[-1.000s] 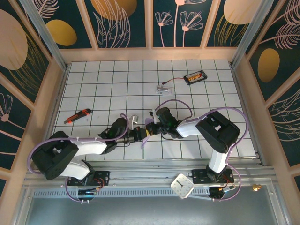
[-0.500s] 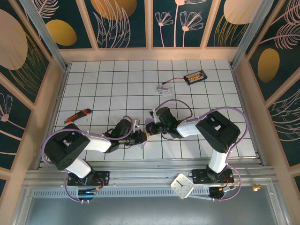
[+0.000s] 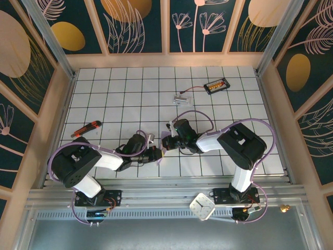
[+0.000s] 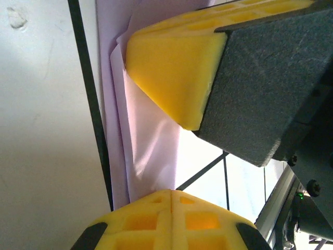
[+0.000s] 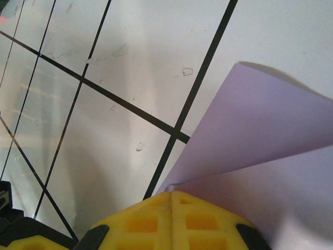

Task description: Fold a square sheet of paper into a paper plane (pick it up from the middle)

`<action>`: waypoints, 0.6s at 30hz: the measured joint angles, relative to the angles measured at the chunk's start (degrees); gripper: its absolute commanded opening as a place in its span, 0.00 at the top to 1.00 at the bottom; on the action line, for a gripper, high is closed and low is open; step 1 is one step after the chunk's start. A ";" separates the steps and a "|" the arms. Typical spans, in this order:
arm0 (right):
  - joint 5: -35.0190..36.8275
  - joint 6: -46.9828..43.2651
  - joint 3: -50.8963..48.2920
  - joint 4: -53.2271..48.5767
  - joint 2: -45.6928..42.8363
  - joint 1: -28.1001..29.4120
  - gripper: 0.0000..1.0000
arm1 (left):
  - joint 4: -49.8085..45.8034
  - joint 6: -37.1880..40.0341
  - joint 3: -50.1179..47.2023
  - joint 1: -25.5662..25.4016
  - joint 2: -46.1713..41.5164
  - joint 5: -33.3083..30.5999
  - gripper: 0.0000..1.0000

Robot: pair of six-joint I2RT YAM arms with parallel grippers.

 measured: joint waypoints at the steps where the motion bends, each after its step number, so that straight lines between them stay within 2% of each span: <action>1: -0.13 -0.02 0.00 0.00 0.00 -0.02 1.00 | -0.07 0.04 -0.07 0.00 0.00 -0.02 1.00; 3: -0.13 -0.04 0.00 0.00 0.00 -0.02 1.00 | -0.48 0.39 -0.09 0.00 -0.04 0.00 1.00; 10: -0.20 -0.42 0.07 -0.07 0.02 -0.02 0.99 | -5.31 2.16 -0.09 0.00 -6.23 0.70 0.87; 13: -0.20 -0.42 0.09 -0.15 0.04 -0.02 1.00 | -6.05 2.45 -0.04 0.00 -9.92 0.74 0.89; 18: -0.31 -0.44 0.33 -0.31 0.17 -0.07 1.00 | -6.03 2.86 0.63 0.00 -9.92 1.75 0.95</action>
